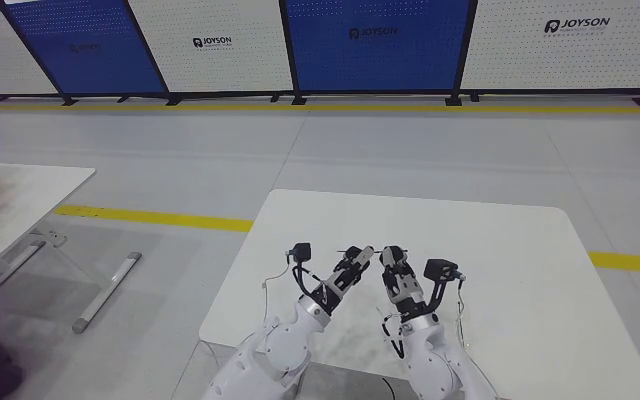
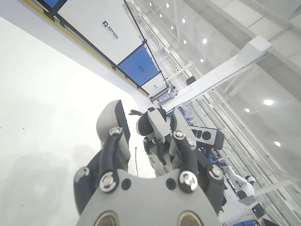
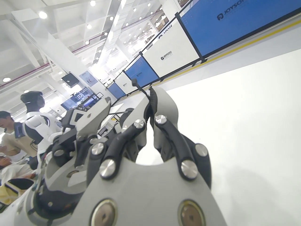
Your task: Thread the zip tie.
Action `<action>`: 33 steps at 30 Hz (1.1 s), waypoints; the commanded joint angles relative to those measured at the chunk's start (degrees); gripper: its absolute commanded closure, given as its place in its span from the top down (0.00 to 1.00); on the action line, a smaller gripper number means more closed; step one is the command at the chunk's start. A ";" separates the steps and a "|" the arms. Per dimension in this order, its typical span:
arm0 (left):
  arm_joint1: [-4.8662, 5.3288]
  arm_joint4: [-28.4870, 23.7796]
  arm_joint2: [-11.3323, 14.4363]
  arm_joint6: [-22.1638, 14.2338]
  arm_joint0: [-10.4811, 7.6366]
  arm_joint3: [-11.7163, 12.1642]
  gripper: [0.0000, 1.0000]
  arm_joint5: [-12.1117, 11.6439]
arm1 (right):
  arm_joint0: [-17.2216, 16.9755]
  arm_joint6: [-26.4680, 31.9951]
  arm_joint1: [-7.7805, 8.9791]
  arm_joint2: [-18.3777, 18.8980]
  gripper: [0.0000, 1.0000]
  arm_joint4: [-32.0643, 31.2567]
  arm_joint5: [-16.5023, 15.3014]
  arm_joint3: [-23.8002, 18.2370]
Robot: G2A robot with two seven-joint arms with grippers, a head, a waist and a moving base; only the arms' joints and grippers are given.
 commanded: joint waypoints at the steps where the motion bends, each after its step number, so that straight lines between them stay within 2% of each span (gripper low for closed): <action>1: 0.01 -0.11 -0.14 0.12 0.08 -0.10 0.32 -0.08 | -0.06 -0.09 0.04 0.27 0.00 0.05 0.04 0.06; 10: -0.03 -0.12 -0.22 0.22 -0.05 -0.04 0.12 0.16 | -0.50 -0.44 0.15 0.52 0.00 -0.15 -0.19 -0.32; 12: -0.05 -0.08 -0.17 0.19 -0.10 0.01 0.05 0.25 | -0.62 -0.57 0.17 0.46 0.00 -0.27 -0.26 -0.50; 16: -0.06 0.22 0.01 0.13 -0.03 0.11 0.06 0.18 | -0.77 -0.69 0.19 0.36 0.00 -0.52 -0.28 -0.79; 17: -0.07 0.33 0.05 0.13 -0.02 0.12 0.01 0.16 | -0.80 -0.72 0.19 0.32 0.00 -0.56 -0.28 -0.85; 18: -0.07 0.39 0.07 0.14 0.00 0.14 0.00 0.13 | -0.83 -0.75 0.19 0.29 0.00 -0.61 -0.28 -0.89; 28: -0.07 0.83 0.17 0.12 0.23 0.13 0.00 -0.26 | -1.00 -0.47 0.25 0.05 0.00 -0.84 -0.62 -1.14; 33: 0.00 0.63 0.20 -0.69 0.52 -0.28 0.00 -1.18 | -0.87 0.75 0.33 0.09 0.00 -0.86 -0.49 -1.14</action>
